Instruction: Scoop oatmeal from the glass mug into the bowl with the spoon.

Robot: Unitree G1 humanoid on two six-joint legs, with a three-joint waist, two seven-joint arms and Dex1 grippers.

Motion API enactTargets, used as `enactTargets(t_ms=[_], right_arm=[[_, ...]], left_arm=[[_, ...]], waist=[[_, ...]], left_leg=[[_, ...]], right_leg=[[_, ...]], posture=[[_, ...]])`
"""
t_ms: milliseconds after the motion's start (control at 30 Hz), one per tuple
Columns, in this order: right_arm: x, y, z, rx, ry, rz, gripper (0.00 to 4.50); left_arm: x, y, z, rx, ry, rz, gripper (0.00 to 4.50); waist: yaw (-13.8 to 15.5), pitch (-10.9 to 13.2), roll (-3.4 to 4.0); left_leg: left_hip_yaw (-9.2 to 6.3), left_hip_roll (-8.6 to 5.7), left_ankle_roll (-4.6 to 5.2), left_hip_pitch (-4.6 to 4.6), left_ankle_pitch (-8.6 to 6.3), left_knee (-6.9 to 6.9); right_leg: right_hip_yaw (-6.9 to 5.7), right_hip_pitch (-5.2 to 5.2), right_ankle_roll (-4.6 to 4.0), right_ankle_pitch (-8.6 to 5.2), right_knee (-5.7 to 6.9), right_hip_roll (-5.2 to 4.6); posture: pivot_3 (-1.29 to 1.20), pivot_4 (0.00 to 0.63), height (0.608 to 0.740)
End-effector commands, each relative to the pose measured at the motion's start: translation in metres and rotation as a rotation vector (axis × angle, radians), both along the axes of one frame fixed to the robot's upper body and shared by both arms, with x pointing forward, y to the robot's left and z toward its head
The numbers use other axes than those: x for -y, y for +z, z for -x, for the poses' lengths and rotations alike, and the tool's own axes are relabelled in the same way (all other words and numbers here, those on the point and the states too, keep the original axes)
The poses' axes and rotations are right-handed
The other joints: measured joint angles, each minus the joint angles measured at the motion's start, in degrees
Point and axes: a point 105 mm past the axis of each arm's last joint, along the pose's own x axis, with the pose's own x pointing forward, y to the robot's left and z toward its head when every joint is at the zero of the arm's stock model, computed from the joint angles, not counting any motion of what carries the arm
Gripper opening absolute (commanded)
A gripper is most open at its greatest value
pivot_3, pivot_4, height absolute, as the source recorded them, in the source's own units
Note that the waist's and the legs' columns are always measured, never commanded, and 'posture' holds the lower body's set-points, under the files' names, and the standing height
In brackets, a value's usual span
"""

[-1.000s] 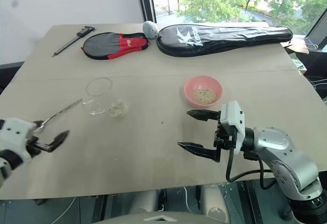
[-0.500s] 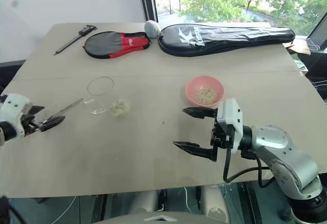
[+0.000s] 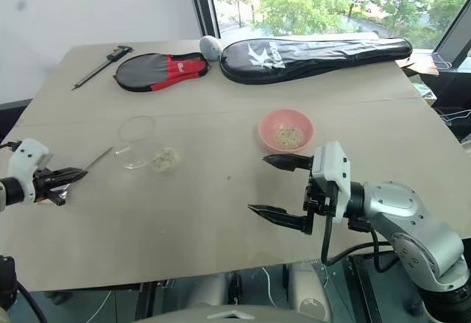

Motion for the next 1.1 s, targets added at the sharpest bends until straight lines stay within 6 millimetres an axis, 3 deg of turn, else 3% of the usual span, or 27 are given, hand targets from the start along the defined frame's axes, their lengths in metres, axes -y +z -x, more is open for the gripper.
enactTargets(t_ms=[33,200,367,500,733,867,967,1100], right_arm=[[-0.001,0.007,0.001,0.036,0.029,-0.003,4.50],[-0.002,0.008,-0.002,0.035,0.047,0.000,4.50],[-0.002,0.007,-0.005,0.035,0.062,0.003,4.50],[-0.002,0.007,-0.007,0.031,0.067,0.004,4.50],[0.003,0.011,-0.020,0.024,0.045,0.001,4.50],[0.006,0.019,-0.036,0.029,-0.018,-0.021,4.50],[0.007,0.033,-0.049,0.025,-0.085,-0.082,4.50],[0.004,0.049,-0.063,-0.019,-0.175,-0.153,4.50]], left_arm=[[-0.018,-0.029,0.031,-0.111,0.098,-0.014,0.07],[-0.021,-0.013,0.027,0.066,0.123,-0.012,0.07],[-0.023,0.026,0.018,0.362,0.164,-0.021,0.07],[-0.016,0.058,0.017,0.557,0.184,-0.059,0.07],[0.037,0.141,0.016,0.900,0.158,-0.014,0.07],[0.087,0.184,0.005,1.001,0.058,0.040,0.07],[0.125,0.206,-0.002,1.045,-0.036,0.102,0.07],[0.178,0.219,-0.011,1.050,-0.173,0.191,0.07]], waist=[[-0.48,-0.06,0.10],[-0.86,-0.06,0.10],[-0.35,0.08,-0.19],[0.65,0.15,-0.88],[1.59,0.15,-1.15],[1.81,0.18,-1.13],[1.78,0.21,-1.09],[1.64,0.27,-1.00]], left_leg=[[0.08,0.01,0.00,0.09,0.00,-0.04],[0.28,0.10,0.00,0.17,-0.01,-0.10],[0.40,0.12,-0.01,-0.05,-0.01,-0.18],[0.26,0.11,-0.02,-0.31,-0.02,-0.17],[-0.10,0.02,-0.03,-0.86,-0.02,0.05],[-0.24,-0.07,-0.02,-0.88,-0.01,0.06],[-0.29,-0.18,-0.03,-0.86,-0.01,0.06],[-0.33,-0.19,-0.04,-0.84,0.00,0.06]], right_leg=[[0.07,0.02,0.00,0.00,0.00,0.00],[0.26,-0.04,-0.01,0.00,0.01,0.10],[0.33,-0.28,-0.24,0.14,-0.02,0.08],[0.12,-0.34,-0.27,0.16,-0.15,-0.10],[-0.25,-0.41,-0.28,0.19,-0.45,-0.47],[-0.36,-0.31,-0.27,0.19,-0.53,-0.47],[-0.38,-0.29,-0.26,0.20,-0.49,-0.37],[-0.37,-0.31,-0.16,0.26,-0.41,-0.27]], posture=[[0.00,0.150,0.740],[0.00,0.150,0.740],[0.00,0.150,0.740],[0.00,0.150,0.740],[0.00,0.150,0.740],[0.00,0.150,0.740],[0.00,0.150,0.740],[0.00,0.150,0.740]])
